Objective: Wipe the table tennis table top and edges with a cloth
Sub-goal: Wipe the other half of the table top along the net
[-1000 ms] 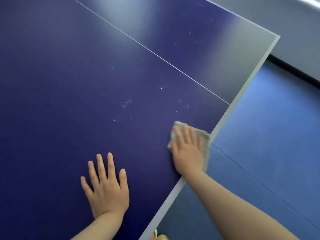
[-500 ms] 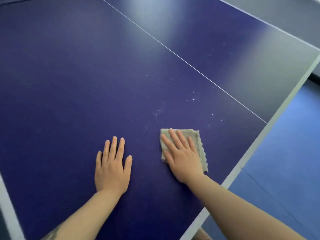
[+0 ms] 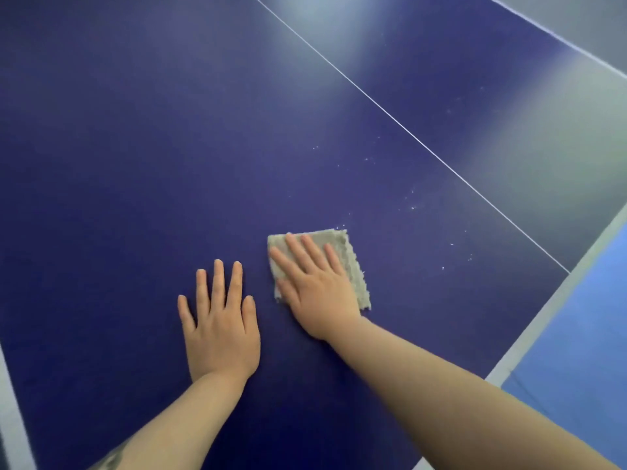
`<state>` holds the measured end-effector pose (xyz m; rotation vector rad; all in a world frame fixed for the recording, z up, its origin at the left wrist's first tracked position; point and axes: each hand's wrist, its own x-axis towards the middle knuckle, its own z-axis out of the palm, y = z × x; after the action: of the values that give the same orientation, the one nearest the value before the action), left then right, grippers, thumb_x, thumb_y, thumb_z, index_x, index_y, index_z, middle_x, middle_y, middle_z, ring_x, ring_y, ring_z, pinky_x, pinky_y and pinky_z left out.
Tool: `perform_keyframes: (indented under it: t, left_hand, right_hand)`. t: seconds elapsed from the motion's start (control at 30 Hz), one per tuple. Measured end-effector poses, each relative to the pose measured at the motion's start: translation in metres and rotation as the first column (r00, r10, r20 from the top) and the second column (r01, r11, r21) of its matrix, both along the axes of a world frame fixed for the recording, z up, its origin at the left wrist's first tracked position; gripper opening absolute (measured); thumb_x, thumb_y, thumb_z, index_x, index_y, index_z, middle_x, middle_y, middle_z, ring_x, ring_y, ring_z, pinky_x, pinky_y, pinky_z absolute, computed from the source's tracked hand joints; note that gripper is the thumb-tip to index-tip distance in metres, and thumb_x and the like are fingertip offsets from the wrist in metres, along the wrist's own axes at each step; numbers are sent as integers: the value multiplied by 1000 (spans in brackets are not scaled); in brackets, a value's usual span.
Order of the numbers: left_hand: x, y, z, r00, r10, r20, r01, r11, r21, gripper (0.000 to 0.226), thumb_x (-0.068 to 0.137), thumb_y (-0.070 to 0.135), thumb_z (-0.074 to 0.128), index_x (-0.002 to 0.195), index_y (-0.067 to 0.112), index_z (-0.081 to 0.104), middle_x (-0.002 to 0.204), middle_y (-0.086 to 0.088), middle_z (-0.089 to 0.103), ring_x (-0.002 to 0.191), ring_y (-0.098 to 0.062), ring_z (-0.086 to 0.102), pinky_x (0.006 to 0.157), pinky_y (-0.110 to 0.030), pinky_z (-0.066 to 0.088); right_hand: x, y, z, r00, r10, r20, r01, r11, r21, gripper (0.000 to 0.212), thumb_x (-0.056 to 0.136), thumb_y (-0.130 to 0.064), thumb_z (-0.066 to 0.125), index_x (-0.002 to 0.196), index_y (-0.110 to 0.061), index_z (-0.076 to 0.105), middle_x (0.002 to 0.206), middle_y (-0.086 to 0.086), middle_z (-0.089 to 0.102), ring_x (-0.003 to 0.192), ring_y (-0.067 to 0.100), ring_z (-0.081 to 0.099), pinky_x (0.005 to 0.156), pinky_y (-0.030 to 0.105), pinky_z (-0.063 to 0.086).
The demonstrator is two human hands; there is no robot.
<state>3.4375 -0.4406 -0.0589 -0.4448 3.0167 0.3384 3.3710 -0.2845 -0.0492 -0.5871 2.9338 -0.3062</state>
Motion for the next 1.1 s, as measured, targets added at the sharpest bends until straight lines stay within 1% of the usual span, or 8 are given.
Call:
perform_keyframes:
  t: [0.17,0.3,0.4,0.5,0.63,0.77,0.97,1.1]
  left_hand:
    - [1,0,-1,1000,-11,-3,11,1000,-12,58,100,43,14,155,30,4,163,4,2,151,-20,-3,120,-51,4]
    - [0,-2,-1,1000,-14,3,14,1000,-9,59,100,42,20,156,27,9,162,2,6,151,-22,2,119,-53,9]
    - [0,-2,-1,1000,-14,-2,14,1000,-9,58,100,42,18,155,28,8,162,3,5,151,-21,2,119,-52,8]
    - [-1,-1,-1,1000,-4,-8,4,1000,-9,58,99,43,15,155,29,6,162,4,5,151,-19,0,120,-51,6]
    - [1,-2,0,1000,-6,-9,6,1000,-18,60,99,44,14,156,28,8,163,2,7,151,-20,0,119,-51,5]
    - [0,-2,1,1000,-4,15,4,1000,-5,61,98,45,13,156,25,10,163,0,8,151,-22,0,119,-53,5]
    - [4,15,7,998,-4,68,10,996,-87,66,94,46,4,156,23,6,163,-1,2,151,-24,-2,120,-52,4]
    - [18,109,6,983,-180,27,180,984,-2,57,101,42,21,154,26,5,162,1,2,151,-24,0,118,-53,4]
  right_hand:
    - [13,59,-3,898,-440,-8,440,896,60,62,97,-51,1,158,-38,4,167,-8,-2,152,13,-12,122,39,-9]
    - [67,12,-2,974,-214,-74,216,976,9,55,104,-44,25,157,-33,21,165,-2,18,153,21,8,120,46,6]
    - [35,-12,-1,1000,8,-17,-8,1000,-26,54,104,-45,23,156,-32,25,164,-2,20,153,21,10,124,48,4]
    - [-21,16,2,988,-153,-12,153,987,-46,53,105,-45,21,157,-36,20,166,-5,10,153,18,0,123,47,-2]
    - [-17,125,1,767,-641,35,640,767,37,53,106,-44,18,157,-41,7,167,-9,-2,152,14,-10,121,47,-12]
    - [54,177,5,544,-837,65,834,547,71,55,104,-45,14,156,-43,-2,166,-10,-8,152,14,-13,119,52,-15]
    - [89,131,0,864,-504,4,503,863,45,54,101,-49,23,154,-39,28,163,-6,24,151,22,16,116,58,-4]
    - [67,190,1,830,-556,32,553,830,75,50,104,-49,20,154,-49,12,165,-13,2,153,16,-1,108,71,-12]
